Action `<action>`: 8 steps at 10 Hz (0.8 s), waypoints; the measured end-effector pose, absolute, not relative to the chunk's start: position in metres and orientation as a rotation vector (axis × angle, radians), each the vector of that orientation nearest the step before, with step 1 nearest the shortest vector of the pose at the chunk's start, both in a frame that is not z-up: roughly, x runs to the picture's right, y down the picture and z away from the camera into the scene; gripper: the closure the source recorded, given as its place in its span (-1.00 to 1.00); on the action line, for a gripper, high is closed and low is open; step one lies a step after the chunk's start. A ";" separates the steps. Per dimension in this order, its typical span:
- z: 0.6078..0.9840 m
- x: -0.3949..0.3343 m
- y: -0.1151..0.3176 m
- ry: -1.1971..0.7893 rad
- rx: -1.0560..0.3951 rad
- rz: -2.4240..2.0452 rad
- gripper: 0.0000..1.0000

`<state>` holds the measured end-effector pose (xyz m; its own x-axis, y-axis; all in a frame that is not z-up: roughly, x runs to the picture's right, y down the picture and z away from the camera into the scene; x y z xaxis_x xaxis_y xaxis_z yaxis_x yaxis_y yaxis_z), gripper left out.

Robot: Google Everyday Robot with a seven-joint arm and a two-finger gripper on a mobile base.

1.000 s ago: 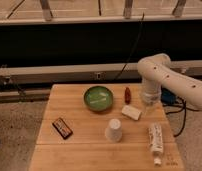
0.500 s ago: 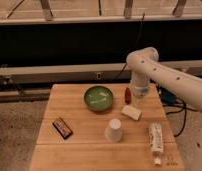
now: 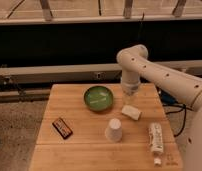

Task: Move the arm in a circular motion

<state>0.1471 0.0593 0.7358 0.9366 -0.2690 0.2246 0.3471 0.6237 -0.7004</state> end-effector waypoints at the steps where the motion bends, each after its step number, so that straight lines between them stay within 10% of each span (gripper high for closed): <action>1: 0.735 0.136 0.059 -0.118 -0.821 -0.379 0.95; 8: 0.681 0.058 0.104 -0.290 -0.743 -0.690 0.95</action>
